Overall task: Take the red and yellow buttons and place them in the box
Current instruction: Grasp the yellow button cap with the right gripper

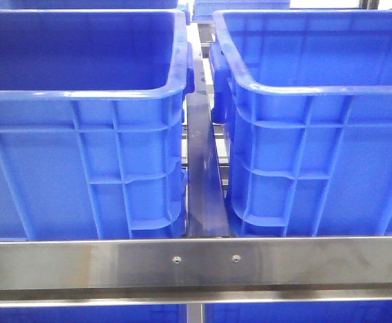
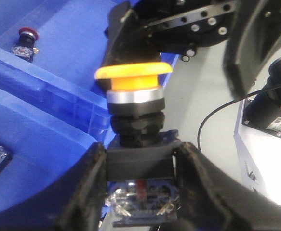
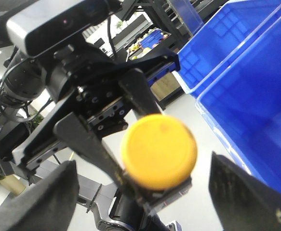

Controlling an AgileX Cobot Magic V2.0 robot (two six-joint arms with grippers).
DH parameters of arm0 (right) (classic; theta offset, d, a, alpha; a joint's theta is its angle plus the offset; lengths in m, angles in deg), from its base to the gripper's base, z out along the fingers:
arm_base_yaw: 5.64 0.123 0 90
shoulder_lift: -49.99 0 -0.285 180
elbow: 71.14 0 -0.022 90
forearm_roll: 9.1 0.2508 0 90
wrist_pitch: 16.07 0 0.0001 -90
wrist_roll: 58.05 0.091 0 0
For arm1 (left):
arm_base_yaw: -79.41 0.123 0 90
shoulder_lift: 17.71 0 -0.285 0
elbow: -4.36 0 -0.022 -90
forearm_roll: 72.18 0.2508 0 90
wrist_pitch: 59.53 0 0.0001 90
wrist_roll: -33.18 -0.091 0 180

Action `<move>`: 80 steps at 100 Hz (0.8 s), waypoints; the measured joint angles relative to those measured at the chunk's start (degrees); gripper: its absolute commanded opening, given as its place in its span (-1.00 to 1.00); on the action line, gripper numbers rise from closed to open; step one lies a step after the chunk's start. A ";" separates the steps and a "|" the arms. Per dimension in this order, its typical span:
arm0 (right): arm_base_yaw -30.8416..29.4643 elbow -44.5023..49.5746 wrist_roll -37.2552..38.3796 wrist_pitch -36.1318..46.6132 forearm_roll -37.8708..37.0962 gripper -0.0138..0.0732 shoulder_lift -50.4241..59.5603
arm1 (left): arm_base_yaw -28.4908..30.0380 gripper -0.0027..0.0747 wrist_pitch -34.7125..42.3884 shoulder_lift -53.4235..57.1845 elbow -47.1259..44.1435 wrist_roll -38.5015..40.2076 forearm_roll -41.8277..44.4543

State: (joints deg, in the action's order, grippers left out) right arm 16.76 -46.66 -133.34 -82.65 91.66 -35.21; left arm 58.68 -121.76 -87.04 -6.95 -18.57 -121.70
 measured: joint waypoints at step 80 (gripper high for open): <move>4.01 -5.63 0.82 1.90 0.00 -0.41 -4.14 | 0.00 -0.54 -0.31 0.13 0.00 -0.30 -0.62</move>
State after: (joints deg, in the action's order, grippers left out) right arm 20.77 -52.29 -132.52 -80.76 91.66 -39.35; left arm 58.68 -122.07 -86.91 -6.95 -18.88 -122.32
